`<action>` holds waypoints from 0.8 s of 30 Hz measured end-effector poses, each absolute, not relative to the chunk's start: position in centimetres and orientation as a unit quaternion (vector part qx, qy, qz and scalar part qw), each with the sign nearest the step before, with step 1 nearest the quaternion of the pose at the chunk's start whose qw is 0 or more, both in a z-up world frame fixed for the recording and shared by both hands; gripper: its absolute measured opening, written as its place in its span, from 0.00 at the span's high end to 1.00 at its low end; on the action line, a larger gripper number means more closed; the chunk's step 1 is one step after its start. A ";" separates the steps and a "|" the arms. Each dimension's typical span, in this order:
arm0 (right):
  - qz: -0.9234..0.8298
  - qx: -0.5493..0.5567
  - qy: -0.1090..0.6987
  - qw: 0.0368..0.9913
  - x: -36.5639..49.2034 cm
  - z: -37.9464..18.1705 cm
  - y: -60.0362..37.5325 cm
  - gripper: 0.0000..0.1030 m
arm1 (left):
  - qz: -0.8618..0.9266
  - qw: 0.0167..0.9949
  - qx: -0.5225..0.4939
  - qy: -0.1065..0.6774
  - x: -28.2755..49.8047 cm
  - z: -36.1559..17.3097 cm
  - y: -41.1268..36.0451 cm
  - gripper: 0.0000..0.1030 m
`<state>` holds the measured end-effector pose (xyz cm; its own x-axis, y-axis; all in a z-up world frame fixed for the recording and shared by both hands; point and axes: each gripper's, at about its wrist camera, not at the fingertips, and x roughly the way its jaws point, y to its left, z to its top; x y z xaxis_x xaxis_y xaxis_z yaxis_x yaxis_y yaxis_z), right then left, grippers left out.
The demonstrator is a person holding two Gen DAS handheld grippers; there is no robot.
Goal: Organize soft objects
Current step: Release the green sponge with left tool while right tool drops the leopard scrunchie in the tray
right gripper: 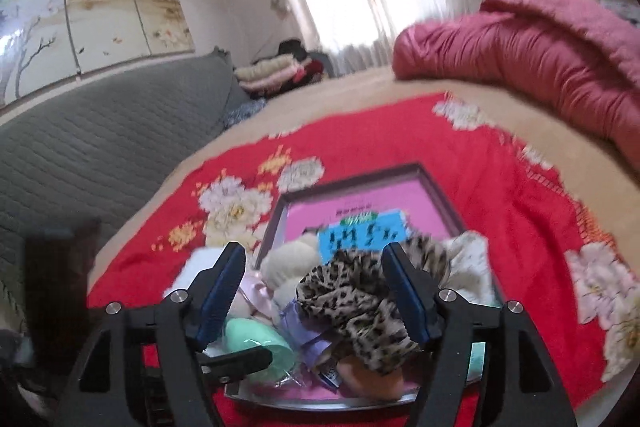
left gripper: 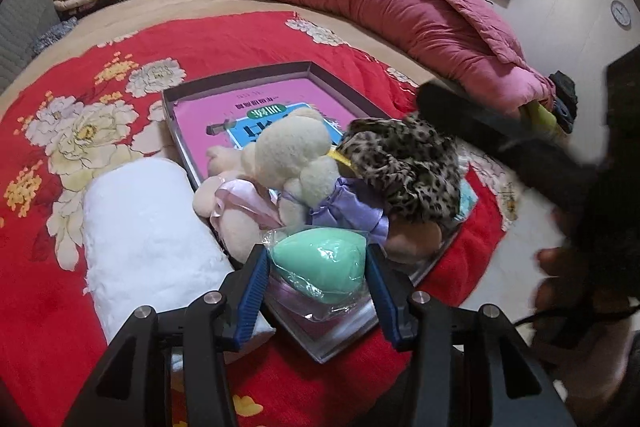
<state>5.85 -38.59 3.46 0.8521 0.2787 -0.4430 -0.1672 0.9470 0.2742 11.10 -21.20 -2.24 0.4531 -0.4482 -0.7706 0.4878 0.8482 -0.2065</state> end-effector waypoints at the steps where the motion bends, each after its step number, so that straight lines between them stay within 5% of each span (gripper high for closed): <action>1: 0.114 0.116 0.243 0.956 5.7 3.8 -38.9 0.29 | -0.271 0.855 0.026 0.442 11.0 -2.3 -21.3 0.52; 24: 0.065 0.118 0.238 0.962 2.6 6.0 -40.0 0.29 | -0.266 0.858 0.058 0.436 8.5 -2.0 -21.8 0.47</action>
